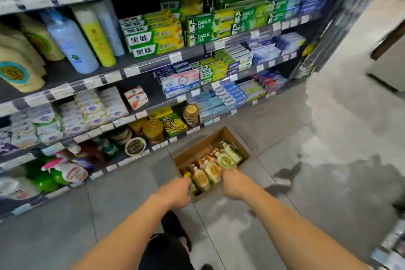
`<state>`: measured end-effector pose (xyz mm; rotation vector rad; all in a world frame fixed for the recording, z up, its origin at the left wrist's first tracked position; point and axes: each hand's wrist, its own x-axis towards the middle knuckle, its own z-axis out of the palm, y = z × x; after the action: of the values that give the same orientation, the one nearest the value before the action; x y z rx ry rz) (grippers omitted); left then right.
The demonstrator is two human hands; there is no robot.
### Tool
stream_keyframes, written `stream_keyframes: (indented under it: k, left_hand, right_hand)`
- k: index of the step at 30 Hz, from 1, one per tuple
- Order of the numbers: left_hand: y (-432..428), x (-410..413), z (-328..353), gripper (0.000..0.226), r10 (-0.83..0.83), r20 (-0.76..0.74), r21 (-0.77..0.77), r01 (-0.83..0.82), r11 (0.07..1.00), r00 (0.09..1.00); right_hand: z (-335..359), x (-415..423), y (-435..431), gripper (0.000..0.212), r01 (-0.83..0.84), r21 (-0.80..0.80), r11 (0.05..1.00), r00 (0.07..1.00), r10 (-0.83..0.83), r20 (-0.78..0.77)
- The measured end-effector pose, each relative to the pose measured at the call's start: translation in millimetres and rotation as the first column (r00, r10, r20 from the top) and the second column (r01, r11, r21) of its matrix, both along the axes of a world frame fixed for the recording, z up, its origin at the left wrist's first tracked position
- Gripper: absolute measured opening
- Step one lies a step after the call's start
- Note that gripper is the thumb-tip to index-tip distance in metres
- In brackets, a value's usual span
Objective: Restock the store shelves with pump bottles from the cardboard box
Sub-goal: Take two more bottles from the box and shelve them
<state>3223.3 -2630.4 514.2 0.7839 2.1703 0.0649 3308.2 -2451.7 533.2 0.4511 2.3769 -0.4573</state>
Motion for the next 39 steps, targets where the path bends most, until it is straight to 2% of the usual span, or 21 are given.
stream_keyframes:
  k: [2, 6, 9, 16, 19, 23, 26, 29, 33, 34, 36, 39]
  left_hand:
    - [13, -2, -9, 0.025, 0.026, 0.022, 0.011, -0.026, 1.000, 0.999]
    - [41, -25, -34, 0.022, 0.103, 0.050, 0.030, -0.105, 0.994, 0.993]
    - [68, -49, -62, 0.019, 0.152, 0.105, 0.029, -0.156, 0.987, 0.983]
    - [118, -95, -115, 0.023, 0.166, 0.205, -0.095, -0.149, 0.984, 0.965]
    - [132, -111, -135, 0.031, 0.184, 0.236, -0.159, -0.149, 0.976, 0.954]
    - [145, -118, -189, 0.034, 0.260, 0.296, -0.197, -0.208, 0.958, 0.919]
    - [159, -117, -247, 0.030, 0.381, 0.243, -0.195, -0.339, 0.920, 0.892]
    - [179, -120, -334, 0.035, 0.573, 0.222, -0.209, -0.536, 0.818, 0.789]
    - [203, -113, -456, 0.037, 0.727, 0.186, -0.211, -0.696, 0.686, 0.661]
    - [207, -110, -480, 0.039, 0.795, 0.174, -0.197, -0.771, 0.606, 0.581]
    - [211, -104, -523, 0.054, 0.895, 0.123, -0.150, -0.884, 0.443, 0.428]
    - [217, -95, -579, 0.096, 0.963, 0.030, -0.152, -0.951, 0.270, 0.268]
  right_hand:
    - [-15, -4, 10, 0.023, 0.017, -0.019, 1.000, 0.999, -0.016, 0.034]
    - [-47, -26, 34, 0.013, 0.007, -0.040, 0.999, 0.997, -0.004, 0.073]
    - [-73, -45, 61, 0.031, 0.044, -0.049, 0.998, 0.991, -0.037, 0.129]
    - [-121, -97, 133, 0.039, 0.086, -0.016, 0.996, 0.969, -0.080, 0.233]
    - [-143, -115, 153, 0.040, 0.064, -0.026, 0.998, 0.959, -0.055, 0.279]
    - [-201, -141, 170, 0.040, -0.028, -0.069, 0.997, 0.935, 0.051, 0.350]
    - [-265, -158, 179, 0.038, -0.022, -0.092, 0.995, 0.941, 0.052, 0.333]
    - [-354, -178, 189, 0.040, 0.018, -0.135, 0.991, 0.950, 0.025, 0.311]
    - [-477, -194, 199, 0.045, 0.140, -0.163, 0.977, 0.951, -0.086, 0.298]
    - [-506, -195, 199, 0.050, 0.153, -0.172, 0.973, 0.948, -0.096, 0.303]
    - [-557, -194, 195, 0.068, 0.214, -0.173, 0.961, 0.935, -0.151, 0.320]
    - [-619, -189, 183, 0.100, 0.374, -0.122, 0.919, 0.886, -0.314, 0.342]
